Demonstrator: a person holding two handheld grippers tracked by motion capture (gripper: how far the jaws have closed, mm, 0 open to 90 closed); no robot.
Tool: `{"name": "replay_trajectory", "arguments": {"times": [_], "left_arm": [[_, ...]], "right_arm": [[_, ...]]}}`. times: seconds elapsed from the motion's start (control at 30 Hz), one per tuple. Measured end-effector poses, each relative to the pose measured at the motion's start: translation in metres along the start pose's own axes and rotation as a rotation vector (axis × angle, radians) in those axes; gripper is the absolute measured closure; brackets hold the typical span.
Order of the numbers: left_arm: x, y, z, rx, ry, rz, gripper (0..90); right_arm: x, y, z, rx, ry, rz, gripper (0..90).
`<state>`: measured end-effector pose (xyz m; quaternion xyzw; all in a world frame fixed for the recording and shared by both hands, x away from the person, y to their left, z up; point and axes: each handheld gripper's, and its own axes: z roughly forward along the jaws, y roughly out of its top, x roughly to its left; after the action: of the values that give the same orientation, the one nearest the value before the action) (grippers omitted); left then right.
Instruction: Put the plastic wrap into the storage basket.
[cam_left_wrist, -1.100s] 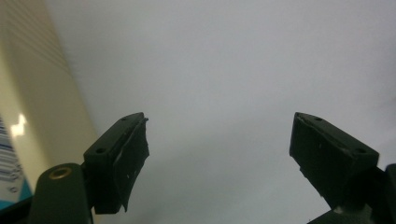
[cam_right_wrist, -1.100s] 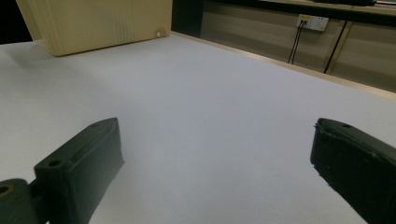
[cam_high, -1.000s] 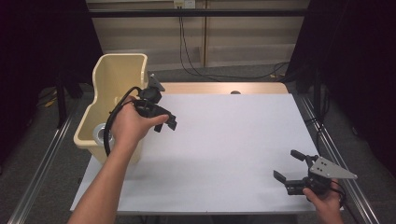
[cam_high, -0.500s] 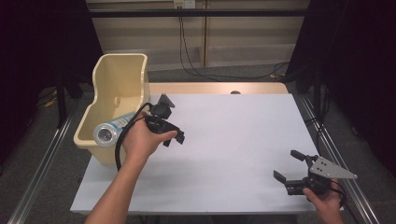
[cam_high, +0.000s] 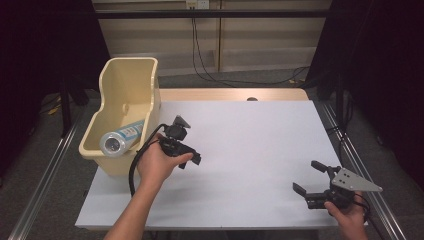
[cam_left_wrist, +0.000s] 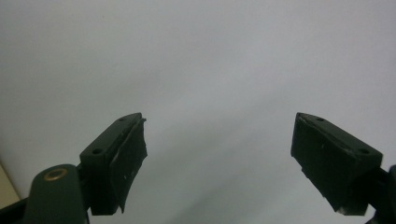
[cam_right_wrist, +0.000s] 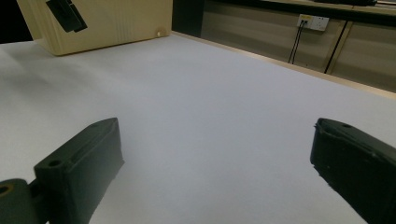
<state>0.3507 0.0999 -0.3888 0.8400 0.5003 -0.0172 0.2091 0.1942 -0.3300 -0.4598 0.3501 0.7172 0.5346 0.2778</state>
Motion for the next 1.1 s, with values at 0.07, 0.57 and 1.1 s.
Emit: {"name": "replay_trajectory", "arguments": {"times": [0.07, 0.57, 1.1], "left_arm": [[-0.001, -0.003, 0.003, -0.016, -0.003, -0.002, 18.3], [-0.007, -0.035, 0.021, -0.304, -0.013, 0.078, 14.0], [-0.008, -0.068, 0.024, -0.739, 0.137, 0.198, 11.2]], "right_arm": [[0.0, 0.0, 0.0, 0.001, -0.002, -0.002, 1.8], [-0.001, 0.0, 0.0, -0.001, -0.003, 0.003, 1.7], [0.0, 0.0, 0.001, 0.008, 0.004, 0.002, 1.2]]}}
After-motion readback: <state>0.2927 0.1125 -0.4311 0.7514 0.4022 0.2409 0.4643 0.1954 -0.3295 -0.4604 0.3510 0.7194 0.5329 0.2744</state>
